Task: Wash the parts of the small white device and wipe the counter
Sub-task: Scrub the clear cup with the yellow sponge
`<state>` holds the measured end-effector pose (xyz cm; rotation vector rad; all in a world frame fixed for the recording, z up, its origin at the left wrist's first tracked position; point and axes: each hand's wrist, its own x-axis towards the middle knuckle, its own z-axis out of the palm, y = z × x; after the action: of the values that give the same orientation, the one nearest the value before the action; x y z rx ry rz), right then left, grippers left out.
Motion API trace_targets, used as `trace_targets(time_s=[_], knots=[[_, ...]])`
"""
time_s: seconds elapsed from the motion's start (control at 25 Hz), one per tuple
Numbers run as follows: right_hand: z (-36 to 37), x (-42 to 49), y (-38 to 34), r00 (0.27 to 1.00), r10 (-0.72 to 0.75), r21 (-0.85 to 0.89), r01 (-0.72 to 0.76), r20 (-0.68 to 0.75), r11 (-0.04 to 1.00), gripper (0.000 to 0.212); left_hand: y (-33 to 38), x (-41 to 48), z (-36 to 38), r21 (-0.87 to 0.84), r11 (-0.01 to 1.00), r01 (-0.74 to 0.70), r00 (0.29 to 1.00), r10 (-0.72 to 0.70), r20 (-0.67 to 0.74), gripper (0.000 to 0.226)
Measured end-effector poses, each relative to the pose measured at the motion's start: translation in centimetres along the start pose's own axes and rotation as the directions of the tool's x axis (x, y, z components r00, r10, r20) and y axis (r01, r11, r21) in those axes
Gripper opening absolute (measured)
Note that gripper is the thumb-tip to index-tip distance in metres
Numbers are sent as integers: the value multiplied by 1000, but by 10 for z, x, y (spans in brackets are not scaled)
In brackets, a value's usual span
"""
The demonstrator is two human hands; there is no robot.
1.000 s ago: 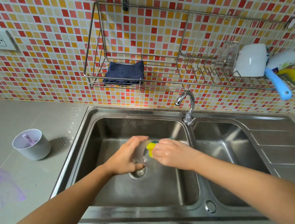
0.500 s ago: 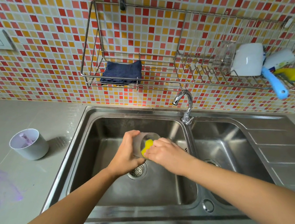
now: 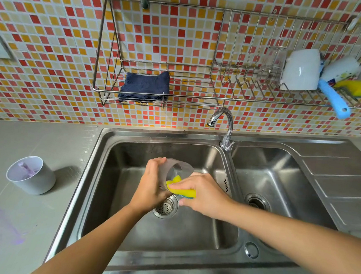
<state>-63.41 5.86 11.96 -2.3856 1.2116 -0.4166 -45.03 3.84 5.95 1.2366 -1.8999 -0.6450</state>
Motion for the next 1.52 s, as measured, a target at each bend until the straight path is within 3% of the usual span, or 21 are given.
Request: trace_targets(time_s=[0.08,0.12,0.2,0.32,0.44,0.52,0.56,0.64,0.68,0.76,0.8,0.88,0.96,1.04,1.12,1.16,1.2,1.28,1.32,1.36,1.52], knots=[[-1,1,1,981,-195,-134,195,14,971,33,2,0,3,0,1000,8,1000,-8,-24,84],[-1,2,4,949,-314,-312,309,36,898,28,3,-1,6,0,1000,3,1000,-3,-24,84],[-3,2,9,918,-396,-612,329,29,719,17,5,-2,9,-35,999,1,1000,-1,-18,83],[-4,-1,12,851,-518,-738,404,86,541,19,3,0,-2,-160,987,29,991,-7,137,88],[-10,-2,21,759,-642,-754,485,111,443,24,1,2,-16,-104,994,-26,960,54,276,103],[-8,1,21,800,-595,-720,455,72,524,23,5,4,-14,-23,993,-113,975,116,189,96],[-5,2,17,850,-526,-665,403,19,628,23,6,3,-10,10,990,-141,983,139,120,92],[3,-1,5,957,-279,-301,245,-77,922,22,4,0,-5,30,992,-124,992,124,6,92],[3,-1,0,988,-98,-47,93,-119,995,22,2,0,-4,36,992,-120,992,121,-37,92],[0,-2,-8,992,33,128,-17,-123,992,35,0,0,-2,63,989,-136,985,142,-101,94],[-1,1,-3,989,-80,-24,78,-128,997,30,0,0,-1,68,986,-149,982,155,-104,94],[-4,0,6,932,-358,-373,312,-60,874,21,3,1,0,35,985,-171,984,173,-48,93],[-8,-1,19,885,-466,-622,361,-7,695,19,7,3,-6,-60,991,-121,989,125,82,91],[-15,0,23,834,-549,-756,401,66,518,16,8,5,-13,-92,991,-96,965,115,237,97],[-18,1,23,785,-606,-776,460,128,432,20,8,7,-15,-35,990,-137,939,141,313,99],[-19,1,21,804,-584,-749,453,109,484,20,8,8,-14,7,985,-174,941,164,296,94],[-19,2,18,863,-499,-665,418,80,618,21,8,8,-11,48,980,-192,954,175,243,89],[-13,3,9,981,-193,-222,181,-32,958,45,6,6,-6,114,984,-137,988,127,87,85],[-9,2,6,997,37,40,-34,-69,999,54,4,5,-4,136,987,-84,996,82,17,86],[-6,2,4,971,204,222,-172,-125,960,55,2,3,-4,152,988,-26,999,32,-38,86],[-22,14,-6,808,400,454,-189,-432,871,45,-5,0,-6,116,977,181,981,-171,-91,85]])
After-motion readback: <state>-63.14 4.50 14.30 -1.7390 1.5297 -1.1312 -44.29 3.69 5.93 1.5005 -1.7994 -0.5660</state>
